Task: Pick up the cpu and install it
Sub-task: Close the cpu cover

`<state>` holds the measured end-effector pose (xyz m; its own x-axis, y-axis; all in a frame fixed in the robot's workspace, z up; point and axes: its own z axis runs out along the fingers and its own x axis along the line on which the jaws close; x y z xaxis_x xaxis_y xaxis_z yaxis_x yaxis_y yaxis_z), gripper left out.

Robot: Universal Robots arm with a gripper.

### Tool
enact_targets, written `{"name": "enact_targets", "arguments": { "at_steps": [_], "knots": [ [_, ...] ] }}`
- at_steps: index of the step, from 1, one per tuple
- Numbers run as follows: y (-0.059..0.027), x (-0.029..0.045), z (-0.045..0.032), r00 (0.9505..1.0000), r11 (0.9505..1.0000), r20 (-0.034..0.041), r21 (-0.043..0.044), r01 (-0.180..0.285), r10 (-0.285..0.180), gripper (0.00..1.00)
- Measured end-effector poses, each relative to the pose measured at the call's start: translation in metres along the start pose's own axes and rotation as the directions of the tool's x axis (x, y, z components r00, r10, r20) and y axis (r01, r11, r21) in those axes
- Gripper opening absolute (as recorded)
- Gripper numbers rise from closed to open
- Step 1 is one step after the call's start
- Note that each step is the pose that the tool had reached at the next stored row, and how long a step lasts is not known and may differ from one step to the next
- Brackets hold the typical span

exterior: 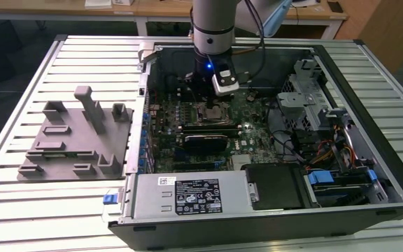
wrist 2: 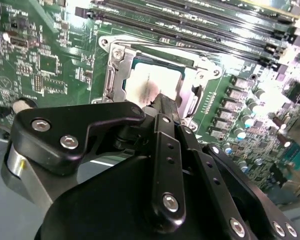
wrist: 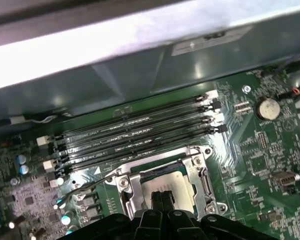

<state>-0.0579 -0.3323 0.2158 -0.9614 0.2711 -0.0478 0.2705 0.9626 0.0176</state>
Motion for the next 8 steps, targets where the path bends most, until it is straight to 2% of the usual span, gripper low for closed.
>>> {"name": "enact_targets", "arguments": {
  "at_steps": [5,6,8],
  "knots": [
    [0.0,0.0,0.0001,1.0,1.0,-0.0003,-0.0003,0.004,-0.004,0.11],
    [0.0,-0.0001,0.0001,1.0,1.0,-0.0043,0.0013,0.004,-0.004,0.11],
    [0.0001,-0.0004,0.0003,0.9997,0.9999,-0.0225,0.0107,0.004,-0.004,0.11]
  ]
}}
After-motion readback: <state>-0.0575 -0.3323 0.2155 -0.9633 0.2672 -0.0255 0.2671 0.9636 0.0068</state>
